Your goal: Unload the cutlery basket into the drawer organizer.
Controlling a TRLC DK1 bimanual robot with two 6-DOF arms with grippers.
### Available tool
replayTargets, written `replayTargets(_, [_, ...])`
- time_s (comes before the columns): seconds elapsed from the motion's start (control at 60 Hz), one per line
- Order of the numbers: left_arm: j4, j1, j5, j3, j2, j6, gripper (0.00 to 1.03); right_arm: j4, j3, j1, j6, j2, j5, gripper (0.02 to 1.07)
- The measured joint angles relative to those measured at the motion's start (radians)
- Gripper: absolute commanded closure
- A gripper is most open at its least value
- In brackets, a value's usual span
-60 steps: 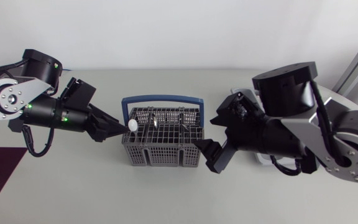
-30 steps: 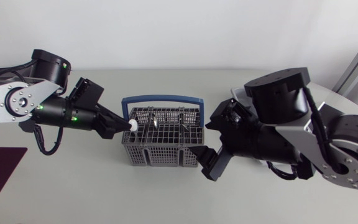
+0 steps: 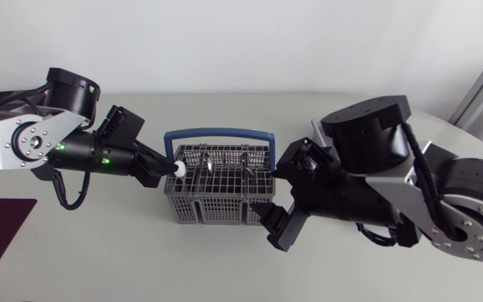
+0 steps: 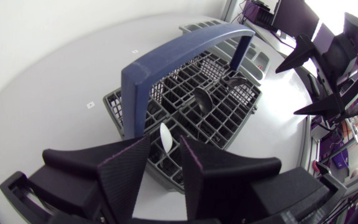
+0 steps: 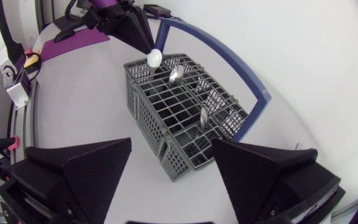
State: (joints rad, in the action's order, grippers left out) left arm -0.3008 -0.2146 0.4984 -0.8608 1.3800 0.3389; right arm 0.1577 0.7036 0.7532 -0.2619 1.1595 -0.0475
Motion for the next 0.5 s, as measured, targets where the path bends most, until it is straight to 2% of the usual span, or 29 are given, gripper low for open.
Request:
replayTargets(0.067, [0.008, -0.007, -0.003, 0.005, 0.005, -0.003, 0.53, 0.000, 0.000, 0.005, 0.000, 0.000, 0.007, 0.14])
replayTargets(0.183, [0.015, -0.018, -0.007, 0.015, 0.011, -0.006, 0.62, 0.000, 0.000, 0.017, 0.000, 0.000, 0.016, 0.14])
replayTargets(0.317, [0.028, -0.027, -0.013, 0.017, 0.011, -0.006, 0.63, 0.000, 0.000, 0.028, 0.000, 0.000, 0.022, 0.14])
replayTargets(0.35, [0.033, -0.029, -0.018, 0.017, 0.011, -0.006, 0.69, 0.000, 0.000, 0.030, 0.000, 0.000, 0.022, 0.14])
replayTargets(0.5, [0.057, -0.039, -0.037, 0.017, 0.015, -0.006, 0.78, 0.000, 0.000, 0.031, 0.000, 0.000, 0.022, 0.14])
